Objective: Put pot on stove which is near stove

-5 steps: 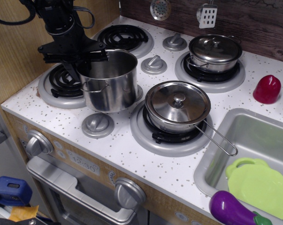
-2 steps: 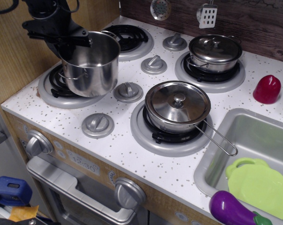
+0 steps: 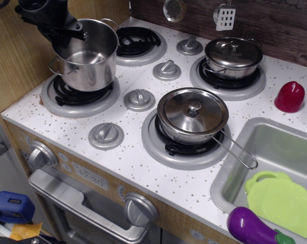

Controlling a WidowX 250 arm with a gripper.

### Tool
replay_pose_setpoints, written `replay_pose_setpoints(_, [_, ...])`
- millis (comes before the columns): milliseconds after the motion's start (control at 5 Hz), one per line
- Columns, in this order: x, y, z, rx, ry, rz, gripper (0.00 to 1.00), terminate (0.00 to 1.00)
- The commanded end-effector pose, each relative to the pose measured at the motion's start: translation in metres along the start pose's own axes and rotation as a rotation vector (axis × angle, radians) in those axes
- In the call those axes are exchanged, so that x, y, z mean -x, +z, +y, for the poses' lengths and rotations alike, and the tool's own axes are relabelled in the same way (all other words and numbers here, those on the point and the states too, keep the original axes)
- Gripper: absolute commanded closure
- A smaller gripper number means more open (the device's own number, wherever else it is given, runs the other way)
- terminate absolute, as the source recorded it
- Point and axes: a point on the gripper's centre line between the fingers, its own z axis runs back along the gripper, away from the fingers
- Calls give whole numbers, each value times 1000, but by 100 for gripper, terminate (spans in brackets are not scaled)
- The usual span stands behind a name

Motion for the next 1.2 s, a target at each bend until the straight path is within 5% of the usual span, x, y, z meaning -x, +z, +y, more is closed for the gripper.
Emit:
replay_pose_setpoints(0, [-13,2,22,-21,-29,-86,100,0])
replay_pose_setpoints(200, [-9,-4,24,-2,-46,-84,100,0])
replay_pose_setpoints(400, [-5,-10,27,56,-71,-70,0,0])
replay_pose_setpoints(800, [-7,-12,29,85,-81,-58,0,0])
replay_pose_setpoints(1000, [-7,-12,29,85,-81,-58,0,100])
